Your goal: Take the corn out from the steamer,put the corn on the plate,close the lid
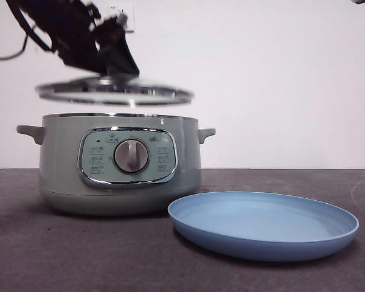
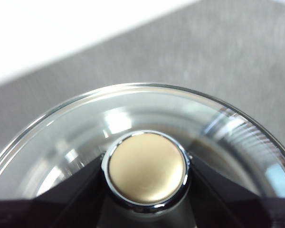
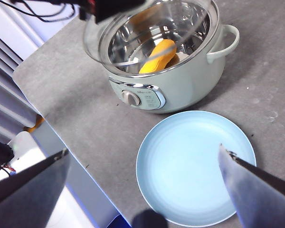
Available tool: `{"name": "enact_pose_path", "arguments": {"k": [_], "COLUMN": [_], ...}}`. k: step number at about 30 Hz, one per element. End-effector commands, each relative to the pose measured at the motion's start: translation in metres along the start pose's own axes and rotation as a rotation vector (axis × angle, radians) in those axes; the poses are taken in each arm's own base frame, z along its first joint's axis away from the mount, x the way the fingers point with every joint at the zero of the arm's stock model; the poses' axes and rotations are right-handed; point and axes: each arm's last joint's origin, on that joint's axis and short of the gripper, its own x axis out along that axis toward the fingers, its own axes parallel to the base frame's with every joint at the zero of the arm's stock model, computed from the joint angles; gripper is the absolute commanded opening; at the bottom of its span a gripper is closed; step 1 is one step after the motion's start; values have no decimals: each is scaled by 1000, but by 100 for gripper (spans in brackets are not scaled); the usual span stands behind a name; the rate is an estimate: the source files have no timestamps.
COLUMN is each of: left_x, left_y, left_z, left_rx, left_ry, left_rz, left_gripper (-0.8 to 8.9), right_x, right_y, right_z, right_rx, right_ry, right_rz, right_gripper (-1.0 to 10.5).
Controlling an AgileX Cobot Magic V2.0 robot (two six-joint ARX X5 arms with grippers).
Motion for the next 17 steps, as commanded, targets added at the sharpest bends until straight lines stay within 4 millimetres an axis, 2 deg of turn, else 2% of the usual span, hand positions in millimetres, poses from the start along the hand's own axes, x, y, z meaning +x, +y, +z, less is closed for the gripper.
{"name": "enact_pose_path", "arguments": {"k": [1, 6, 9, 14, 17], "left_x": [-17, -50, -77, -132, -168], "left_y": [-2, -8, -13, -25, -34], "left_z": [17, 28, 31, 35, 34], "left_rx": [34, 2, -18, -26, -36], "left_ry": [-105, -123, -117, -139, -165], "left_rz": [8, 9, 8, 16, 19], "left_gripper": [-12, -12, -12, -9, -9], "right_x": [1, 7, 15, 42, 70], "right_y": [-1, -6, -10, -12, -10], "right_z": [2, 10, 20, 39, 49], "right_rx": [0, 34, 62, 78, 92], "right_ry": [-2, -49, -102, -159, -148], "right_rz": [1, -3, 11, 30, 24], "right_gripper": [598, 598, 599, 599, 599]}}
